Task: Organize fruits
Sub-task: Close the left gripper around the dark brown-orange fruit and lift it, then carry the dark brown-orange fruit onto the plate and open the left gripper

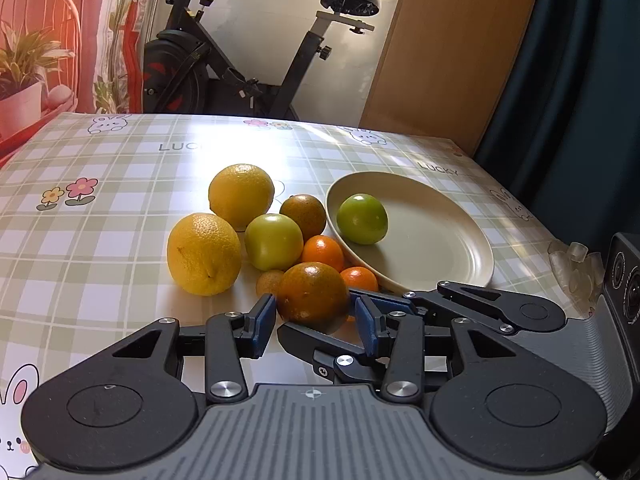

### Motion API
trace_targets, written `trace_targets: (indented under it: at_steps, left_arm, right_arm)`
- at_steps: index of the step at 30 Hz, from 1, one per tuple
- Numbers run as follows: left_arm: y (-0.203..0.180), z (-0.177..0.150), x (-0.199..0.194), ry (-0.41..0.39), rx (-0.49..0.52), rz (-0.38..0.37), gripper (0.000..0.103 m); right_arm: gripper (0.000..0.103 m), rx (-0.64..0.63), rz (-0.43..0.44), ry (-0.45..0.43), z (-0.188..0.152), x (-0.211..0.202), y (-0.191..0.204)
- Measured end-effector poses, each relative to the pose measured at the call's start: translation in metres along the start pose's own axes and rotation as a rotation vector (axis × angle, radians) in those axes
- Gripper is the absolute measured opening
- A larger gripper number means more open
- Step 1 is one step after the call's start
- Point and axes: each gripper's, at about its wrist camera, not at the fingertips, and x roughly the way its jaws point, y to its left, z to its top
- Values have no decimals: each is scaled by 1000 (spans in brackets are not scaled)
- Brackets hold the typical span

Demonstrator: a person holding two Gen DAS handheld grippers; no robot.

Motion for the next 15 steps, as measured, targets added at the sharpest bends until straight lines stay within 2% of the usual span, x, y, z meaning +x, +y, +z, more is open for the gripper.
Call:
trace_targets:
  at_steps: [15]
  left_arm:
    - [-30, 17, 9, -4, 107, -12, 46]
  right_arm:
    - [46, 76, -43, -90, 4, -25, -21]
